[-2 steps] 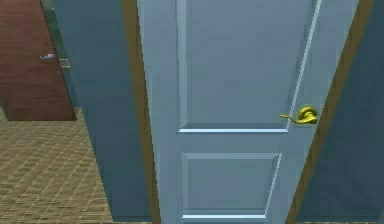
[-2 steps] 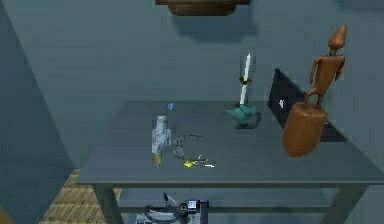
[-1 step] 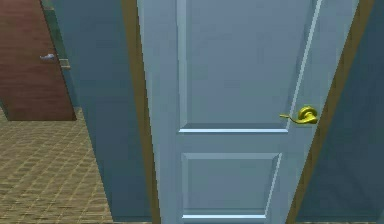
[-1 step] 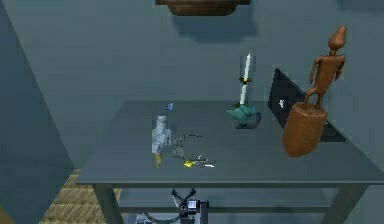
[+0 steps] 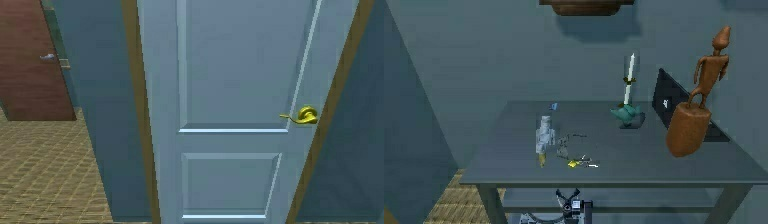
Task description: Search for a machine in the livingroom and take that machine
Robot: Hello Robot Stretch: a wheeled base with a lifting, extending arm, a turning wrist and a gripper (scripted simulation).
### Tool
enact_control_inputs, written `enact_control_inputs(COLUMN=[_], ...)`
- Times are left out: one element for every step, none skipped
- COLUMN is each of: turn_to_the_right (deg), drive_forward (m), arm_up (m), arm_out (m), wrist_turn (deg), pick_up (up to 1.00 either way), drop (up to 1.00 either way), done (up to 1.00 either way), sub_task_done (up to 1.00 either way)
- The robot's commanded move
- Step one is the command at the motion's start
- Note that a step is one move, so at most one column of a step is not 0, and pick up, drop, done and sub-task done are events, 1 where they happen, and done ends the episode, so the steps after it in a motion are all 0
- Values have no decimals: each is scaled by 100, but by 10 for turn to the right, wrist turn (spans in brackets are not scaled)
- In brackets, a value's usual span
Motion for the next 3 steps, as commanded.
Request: enact_control_inputs(turn_to_the_right=[0,0,0], drive_forward=[0,0,0], arm_up=[10,-40,0], arm_out=[0,0,0], wrist_turn=[0,0,0], pick_up=[0,0,100], drop=[0,0,0], done=[0,0,0], sub_task_done=[0,0,0])
